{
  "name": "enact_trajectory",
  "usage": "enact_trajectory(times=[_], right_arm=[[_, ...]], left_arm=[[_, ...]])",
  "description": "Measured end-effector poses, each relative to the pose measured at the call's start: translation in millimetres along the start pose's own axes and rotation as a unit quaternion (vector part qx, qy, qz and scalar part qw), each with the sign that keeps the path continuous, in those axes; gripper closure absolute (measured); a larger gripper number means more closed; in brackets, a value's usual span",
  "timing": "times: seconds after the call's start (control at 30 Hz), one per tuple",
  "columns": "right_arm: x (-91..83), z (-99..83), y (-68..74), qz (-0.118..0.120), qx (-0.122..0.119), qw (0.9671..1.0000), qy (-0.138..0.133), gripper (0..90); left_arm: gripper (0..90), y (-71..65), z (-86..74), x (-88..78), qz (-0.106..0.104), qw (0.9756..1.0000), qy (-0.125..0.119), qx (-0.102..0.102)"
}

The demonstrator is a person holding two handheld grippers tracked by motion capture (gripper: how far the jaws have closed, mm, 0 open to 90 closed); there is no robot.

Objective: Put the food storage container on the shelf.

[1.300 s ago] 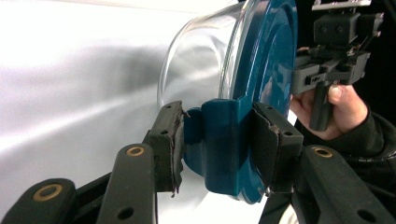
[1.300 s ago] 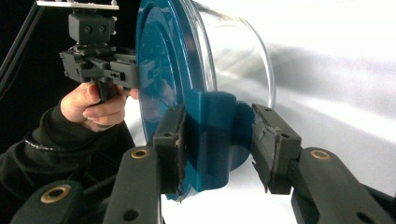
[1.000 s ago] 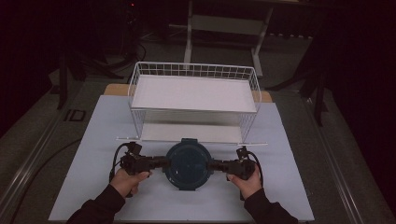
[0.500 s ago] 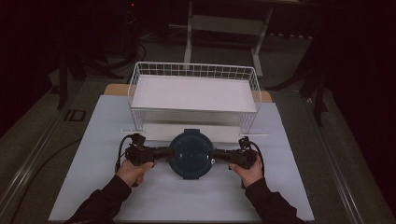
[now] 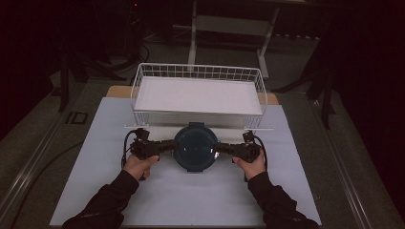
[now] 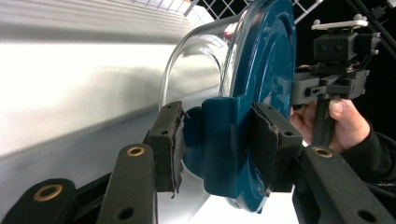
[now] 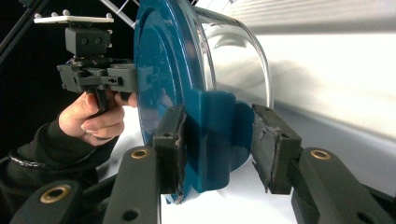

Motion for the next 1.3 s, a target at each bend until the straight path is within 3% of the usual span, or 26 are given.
enact_trajectory(times=[0.23,0.43,0.6,0.63,0.9,0.93,1.0,1.03,1.23,1.3], right_arm=[[-1.2,9.2,-11.1,-0.005,-0.005,0.9998,-0.021,57.3],[2.7,6.9,-23.5,-0.013,-0.003,0.9997,-0.021,57.1],[7.8,5.9,-29.4,-0.021,-0.005,0.9996,-0.018,57.0],[10.6,5.0,-32.9,-0.026,-0.003,0.9995,-0.016,56.9],[12.5,7.7,-39.9,-0.031,0.003,0.999,-0.032,55.8],[13.2,9.5,-43.3,-0.044,-0.008,0.9982,-0.04,55.1],[13.2,9.5,-43.3,-0.044,-0.008,0.9982,-0.04,55.1],[14.3,10.4,-46.6,-0.056,0.001,0.9972,-0.049,54.9],[14.3,11.6,-45.9,-0.065,-0.007,0.9966,-0.05,53.2],[14.0,16.3,-44.8,-0.092,-0.031,0.9934,-0.06,57.6]], left_arm=[[56.9,4.5,11.9,10.4,-0.001,0.9994,-0.031,0.017],[56.8,13.2,9.2,17.5,0.008,0.9994,-0.029,0.015],[56.6,22.9,6.9,21.5,0.017,0.9994,-0.029,0.004],[56.5,26.1,7.2,22.9,0.019,0.9992,-0.033,-0.011],[56.3,29.4,11.1,27.7,0.018,0.9984,-0.051,-0.018],[56.0,30.0,11.7,28.6,0.018,0.9981,-0.056,-0.019],[56.0,30.6,12.2,29.5,0.017,0.9977,-0.06,-0.026],[55.5,32.4,12.3,30.8,0.017,0.9974,-0.066,-0.024],[54.8,33.1,12.0,32.4,0.026,0.997,-0.069,-0.022],[52.2,33.5,13.1,34.0,0.032,0.9965,-0.074,-0.023]])
Point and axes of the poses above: each handheld gripper's, and its own axes: x roughly forward along the jaws, z roughly out of its top, y roughly to its left, the point moved 7 cm from there along x, roughly forward along the jaws, and after that the axes turned 6 degrees about -x, right-handed, at the moved point
